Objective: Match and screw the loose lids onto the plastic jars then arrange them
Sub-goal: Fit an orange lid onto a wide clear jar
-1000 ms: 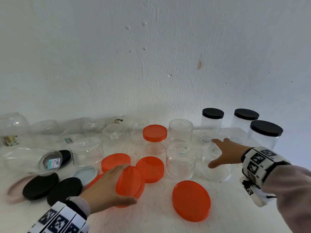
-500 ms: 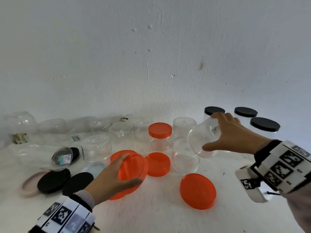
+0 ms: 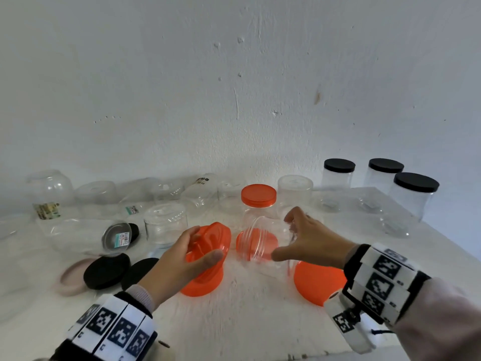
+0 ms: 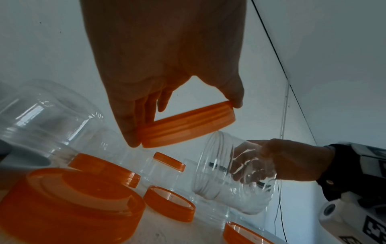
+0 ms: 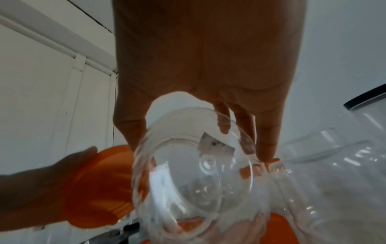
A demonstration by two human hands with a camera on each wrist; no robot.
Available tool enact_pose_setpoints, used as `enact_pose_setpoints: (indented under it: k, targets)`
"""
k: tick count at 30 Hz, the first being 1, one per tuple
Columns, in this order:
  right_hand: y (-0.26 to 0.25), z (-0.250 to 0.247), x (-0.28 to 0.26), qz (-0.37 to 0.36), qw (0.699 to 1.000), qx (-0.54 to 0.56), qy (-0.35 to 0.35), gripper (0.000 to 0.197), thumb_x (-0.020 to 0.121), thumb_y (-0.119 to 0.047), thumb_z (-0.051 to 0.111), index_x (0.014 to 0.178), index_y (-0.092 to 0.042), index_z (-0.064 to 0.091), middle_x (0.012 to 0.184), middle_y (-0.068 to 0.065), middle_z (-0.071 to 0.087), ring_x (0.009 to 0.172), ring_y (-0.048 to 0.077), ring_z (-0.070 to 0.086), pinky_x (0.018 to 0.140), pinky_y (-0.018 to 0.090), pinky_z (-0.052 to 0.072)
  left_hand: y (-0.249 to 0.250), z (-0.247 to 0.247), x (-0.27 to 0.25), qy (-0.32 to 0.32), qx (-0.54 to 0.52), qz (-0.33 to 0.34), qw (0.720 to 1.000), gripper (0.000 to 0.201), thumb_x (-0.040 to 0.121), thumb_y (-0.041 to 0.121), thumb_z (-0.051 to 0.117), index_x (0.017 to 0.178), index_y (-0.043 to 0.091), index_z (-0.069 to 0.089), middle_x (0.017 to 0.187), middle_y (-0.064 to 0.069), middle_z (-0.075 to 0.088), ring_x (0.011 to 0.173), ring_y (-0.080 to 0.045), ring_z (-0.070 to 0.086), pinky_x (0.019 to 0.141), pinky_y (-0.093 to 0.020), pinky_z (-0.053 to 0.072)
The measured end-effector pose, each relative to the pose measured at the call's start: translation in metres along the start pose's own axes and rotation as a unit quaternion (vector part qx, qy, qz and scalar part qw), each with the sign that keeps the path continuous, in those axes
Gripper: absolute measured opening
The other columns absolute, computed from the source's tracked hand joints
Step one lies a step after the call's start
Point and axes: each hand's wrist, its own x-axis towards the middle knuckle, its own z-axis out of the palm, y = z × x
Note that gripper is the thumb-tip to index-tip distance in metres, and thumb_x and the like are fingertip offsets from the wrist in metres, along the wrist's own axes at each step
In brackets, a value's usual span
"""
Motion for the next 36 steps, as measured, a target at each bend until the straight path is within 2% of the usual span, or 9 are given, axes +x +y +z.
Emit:
enact_pose_setpoints:
  k: [5,8,10,16,20,25,28,32,36]
  targets:
    - [-0.007,0.024,0.005,0.017,0.998,-0.019,-0.058,0.101,0.06,-0.054,0.077,0.141,-0.025,0.025,0.119,-0.006,0.032,0.106,0.012,0.043,0.079,0.022,0.039,-0.007,-0.005,0.0,0.013,-0.039,0.005,0.999,0.131,0.035,0.094,0.054,0.147,0.033,0.022,0.142,0.015,0.041,0.119,-0.001,0.043,0.088,-0.017,0.038]
    - [-0.01,0.036,0.008,0.024,0.996,-0.039,-0.074,0.09,0.064,-0.058,0.073,0.136,-0.024,0.033,0.114,-0.006,0.036,0.098,0.009,0.044,0.07,0.02,0.036,-0.007,-0.006,0.001,0.012,-0.05,0.008,0.999,0.133,0.032,0.095,0.055,0.146,0.034,0.023,0.141,0.017,0.041,0.119,0.001,0.043,0.083,-0.012,0.037]
    - [-0.011,0.043,0.01,0.027,0.997,-0.036,-0.07,0.081,0.066,-0.057,0.074,0.129,-0.021,0.037,0.109,-0.007,0.04,0.092,0.006,0.044,0.067,0.02,0.036,-0.006,-0.006,0.001,0.011,-0.055,0.012,0.998,0.134,0.031,0.095,0.055,0.146,0.033,0.024,0.142,0.016,0.04,0.121,-0.001,0.042,0.089,-0.017,0.039]
    - [-0.006,0.052,0.01,0.063,0.991,0.031,-0.116,0.085,0.069,-0.052,0.076,0.133,-0.021,0.031,0.122,-0.004,0.048,0.109,0.014,0.049,0.092,0.028,0.045,0.002,-0.001,0.006,0.015,-0.03,0.012,0.999,0.126,0.04,0.085,0.056,0.148,0.029,0.023,0.141,0.012,0.041,0.118,-0.001,0.041,0.097,-0.025,0.04]
    - [0.0,0.044,0.011,0.08,0.983,0.046,-0.158,0.096,0.064,-0.043,0.083,0.136,-0.023,0.023,0.133,-0.005,0.045,0.121,0.016,0.046,0.104,0.033,0.04,0.005,0.005,0.012,-0.001,0.004,0.014,1.0,0.129,0.04,0.085,0.056,0.149,0.027,0.019,0.149,0.006,0.036,0.13,-0.01,0.039,0.106,-0.031,0.037]
    - [0.013,0.044,0.009,0.067,0.978,0.025,-0.197,0.123,0.058,-0.034,0.089,0.147,-0.034,0.003,0.143,-0.008,0.041,0.133,0.017,0.037,0.11,0.032,0.028,0.008,0.013,0.018,-0.023,0.025,0.018,0.999,0.121,0.05,0.081,0.066,0.149,0.033,0.016,0.15,0.005,0.033,0.132,-0.014,0.038,0.103,-0.032,0.037]
    - [0.018,0.047,0.008,0.058,0.976,0.051,-0.205,0.116,0.059,-0.032,0.089,0.146,-0.035,0.011,0.139,-0.013,0.042,0.13,0.012,0.036,0.107,0.028,0.026,0.014,0.019,0.019,-0.041,0.05,0.027,0.998,0.127,0.043,0.086,0.064,0.148,0.034,0.016,0.151,0.008,0.031,0.133,-0.013,0.037,0.102,-0.03,0.035]
    - [0.018,0.049,0.009,0.061,0.974,0.088,-0.202,0.102,0.06,-0.034,0.088,0.142,-0.034,0.027,0.137,-0.012,0.048,0.129,0.015,0.042,0.111,0.038,0.032,0.024,0.029,0.019,-0.066,0.112,0.038,0.991,0.126,0.045,0.081,0.063,0.149,0.031,0.013,0.152,0.008,0.026,0.134,-0.013,0.034,0.103,-0.03,0.035]
    - [0.015,0.053,0.007,0.056,0.975,0.092,-0.196,0.104,0.064,-0.035,0.086,0.145,-0.035,0.021,0.14,-0.01,0.044,0.126,0.017,0.045,0.109,0.042,0.036,0.031,0.039,0.02,-0.08,0.161,0.054,0.982,0.117,0.059,0.067,0.074,0.15,0.028,0.011,0.154,0.007,0.022,0.137,-0.012,0.029,0.109,-0.03,0.03]
